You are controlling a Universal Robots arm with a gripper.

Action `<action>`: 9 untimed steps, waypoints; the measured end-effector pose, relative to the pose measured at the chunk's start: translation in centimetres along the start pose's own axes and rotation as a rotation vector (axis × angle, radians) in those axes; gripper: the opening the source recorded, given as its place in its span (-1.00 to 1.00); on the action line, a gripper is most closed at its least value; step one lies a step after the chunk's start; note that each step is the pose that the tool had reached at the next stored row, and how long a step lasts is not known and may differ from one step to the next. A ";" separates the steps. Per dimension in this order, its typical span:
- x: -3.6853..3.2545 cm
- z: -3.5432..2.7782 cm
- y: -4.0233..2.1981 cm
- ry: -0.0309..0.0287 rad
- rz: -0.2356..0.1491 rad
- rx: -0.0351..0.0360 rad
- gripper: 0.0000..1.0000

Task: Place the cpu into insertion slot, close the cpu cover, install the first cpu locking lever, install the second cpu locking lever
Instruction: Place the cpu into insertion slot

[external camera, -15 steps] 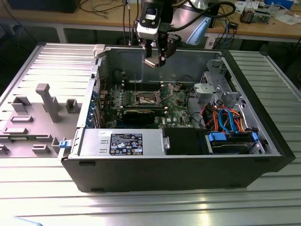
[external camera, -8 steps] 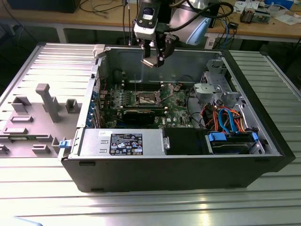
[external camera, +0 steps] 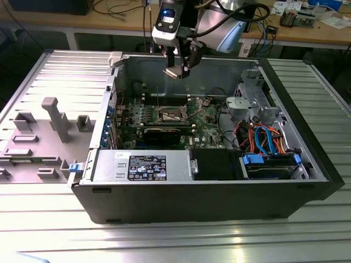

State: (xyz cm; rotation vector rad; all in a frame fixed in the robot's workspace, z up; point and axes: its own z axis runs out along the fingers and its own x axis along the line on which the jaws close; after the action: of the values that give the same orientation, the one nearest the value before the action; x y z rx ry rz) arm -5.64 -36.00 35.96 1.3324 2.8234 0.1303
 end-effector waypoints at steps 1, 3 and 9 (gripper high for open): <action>0.02 0.01 -0.02 -0.0003 0.005 -0.0001 0.09; 0.03 0.03 -0.04 -0.0013 0.016 -0.0003 0.09; 0.04 0.04 -0.05 -0.0017 0.021 -0.0005 0.09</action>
State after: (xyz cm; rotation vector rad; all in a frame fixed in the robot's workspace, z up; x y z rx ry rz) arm -5.70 -36.00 35.92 1.3615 2.8086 0.1301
